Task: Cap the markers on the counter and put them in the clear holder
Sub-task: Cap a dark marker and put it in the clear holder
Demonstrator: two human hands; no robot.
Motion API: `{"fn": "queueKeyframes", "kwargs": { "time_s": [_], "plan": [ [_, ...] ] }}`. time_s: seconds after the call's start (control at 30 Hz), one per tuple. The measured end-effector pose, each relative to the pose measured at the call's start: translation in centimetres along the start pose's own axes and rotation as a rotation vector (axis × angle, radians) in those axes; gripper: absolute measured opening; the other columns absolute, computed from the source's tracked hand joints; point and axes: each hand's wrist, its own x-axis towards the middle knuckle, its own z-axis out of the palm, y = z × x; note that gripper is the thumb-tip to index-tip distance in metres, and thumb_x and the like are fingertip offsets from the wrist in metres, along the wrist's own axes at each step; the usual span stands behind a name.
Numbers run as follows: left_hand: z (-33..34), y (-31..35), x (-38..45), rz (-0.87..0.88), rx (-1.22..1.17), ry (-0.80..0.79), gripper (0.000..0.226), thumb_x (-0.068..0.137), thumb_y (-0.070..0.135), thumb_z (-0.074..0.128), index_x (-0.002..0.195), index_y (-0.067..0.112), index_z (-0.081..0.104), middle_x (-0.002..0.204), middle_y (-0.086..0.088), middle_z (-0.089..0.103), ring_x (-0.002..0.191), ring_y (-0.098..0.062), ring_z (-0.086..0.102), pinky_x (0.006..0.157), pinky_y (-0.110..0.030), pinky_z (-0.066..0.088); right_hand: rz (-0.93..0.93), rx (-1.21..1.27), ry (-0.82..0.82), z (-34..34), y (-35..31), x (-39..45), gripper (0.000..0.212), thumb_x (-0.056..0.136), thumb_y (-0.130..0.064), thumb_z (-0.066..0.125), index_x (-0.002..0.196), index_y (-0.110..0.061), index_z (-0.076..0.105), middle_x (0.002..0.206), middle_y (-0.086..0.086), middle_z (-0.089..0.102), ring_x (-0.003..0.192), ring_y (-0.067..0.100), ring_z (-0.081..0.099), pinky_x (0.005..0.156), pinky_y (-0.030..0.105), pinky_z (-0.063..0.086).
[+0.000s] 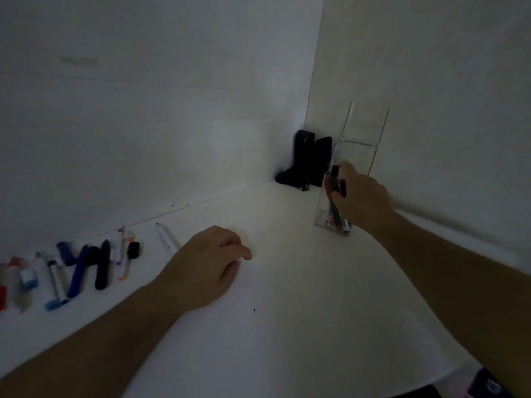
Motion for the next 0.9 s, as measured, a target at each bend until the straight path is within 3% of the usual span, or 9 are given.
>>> {"fn": "queueKeyframes", "kwargs": {
  "time_s": [0.1,0.23,0.43,0.53,0.63,0.7,0.8,0.9],
  "plan": [
    [0.1,0.0,0.1,0.014,0.003,0.000,0.025,0.090,0.014,0.061,0.109,0.025,0.072,0.105,0.005,0.065,0.095,-0.014,0.057,0.081,-0.033,0.048,-0.050,0.027,0.003,0.4,-1.4,-0.3,0.053,0.096,-0.039,0.057,0.141,-0.023,0.034,0.112,0.013,0.066,0.093,0.036,0.065,0.071,0.040,0.050],
    [0.1,0.1,0.2,0.031,0.010,-0.005,0.023,0.089,0.013,0.061,0.103,0.025,0.074,0.104,0.003,0.065,0.094,-0.015,0.059,0.080,-0.036,0.049,-0.169,0.099,0.027,0.9,-6.3,-0.7,0.053,0.097,-0.043,0.056,0.143,-0.028,0.035,0.112,0.009,0.066,0.090,0.032,0.066,0.071,0.040,0.056],
    [-1.7,-0.6,0.3,0.045,0.065,-0.046,0.024,0.083,0.011,0.062,0.096,0.024,0.077,0.100,0.003,0.070,0.090,-0.016,0.061,0.077,-0.038,0.051,-0.299,0.220,0.033,2.9,-12.1,-0.7,0.052,0.098,-0.043,0.056,0.143,-0.027,0.037,0.124,0.007,0.060,0.107,0.028,0.063,0.087,0.046,0.057],
    [-5.1,-2.7,0.5,-0.035,0.061,-0.046,0.024,0.077,0.011,0.061,0.092,0.023,0.077,0.095,0.004,0.074,0.085,-0.019,0.065,0.081,-0.036,0.053,-0.327,0.256,0.027,3.3,-12.8,-0.6,0.057,0.097,-0.045,0.056,0.147,-0.031,0.033,0.117,0.005,0.058,0.094,0.025,0.063,0.078,0.045,0.059],
    [-8.8,-6.2,-1.1,-0.199,0.131,-0.001,0.025,0.077,0.014,0.058,0.091,0.022,0.077,0.095,0.003,0.074,0.088,-0.022,0.065,0.084,-0.034,0.051,-0.286,0.117,0.237,2.5,-13.7,-2.3,0.060,0.100,-0.045,0.051,0.154,-0.031,0.029,0.115,0.009,0.049,0.075,0.020,0.052,0.062,0.034,0.055],
    [-10.5,-8.5,-3.1,-0.355,0.202,0.092,0.028,0.080,0.011,0.055,0.094,0.022,0.076,0.098,0.002,0.073,0.092,-0.023,0.063,0.087,-0.033,0.046,-0.373,0.129,0.334,1.7,-15.6,-3.9,0.056,0.096,-0.036,0.053,0.149,-0.025,0.040,0.111,0.011,0.048,0.078,0.019,0.048,0.065,0.032,0.052],
    [-11.3,-10.3,-5.7,-0.577,0.315,0.221,0.034,0.084,-0.001,0.053,0.099,0.022,0.074,0.106,-0.001,0.069,0.100,-0.026,0.057,0.090,-0.034,0.040,-0.593,0.410,0.035,2.0,-20.3,-5.9,0.045,0.093,-0.036,0.058,0.136,-0.026,0.054,0.110,0.004,0.052,0.093,0.020,0.053,0.082,0.033,0.051],
    [-11.0,-10.3,-7.0,-0.624,0.371,0.131,0.032,0.084,0.007,0.053,0.102,0.024,0.073,0.108,-0.003,0.068,0.101,-0.030,0.055,0.089,-0.038,0.042,-0.614,0.609,-0.318,4.4,-25.2,-7.0,0.044,0.097,-0.045,0.056,0.138,-0.030,0.057,0.117,0.004,0.051,0.102,0.019,0.052,0.093,0.034,0.048]
  ]
}}
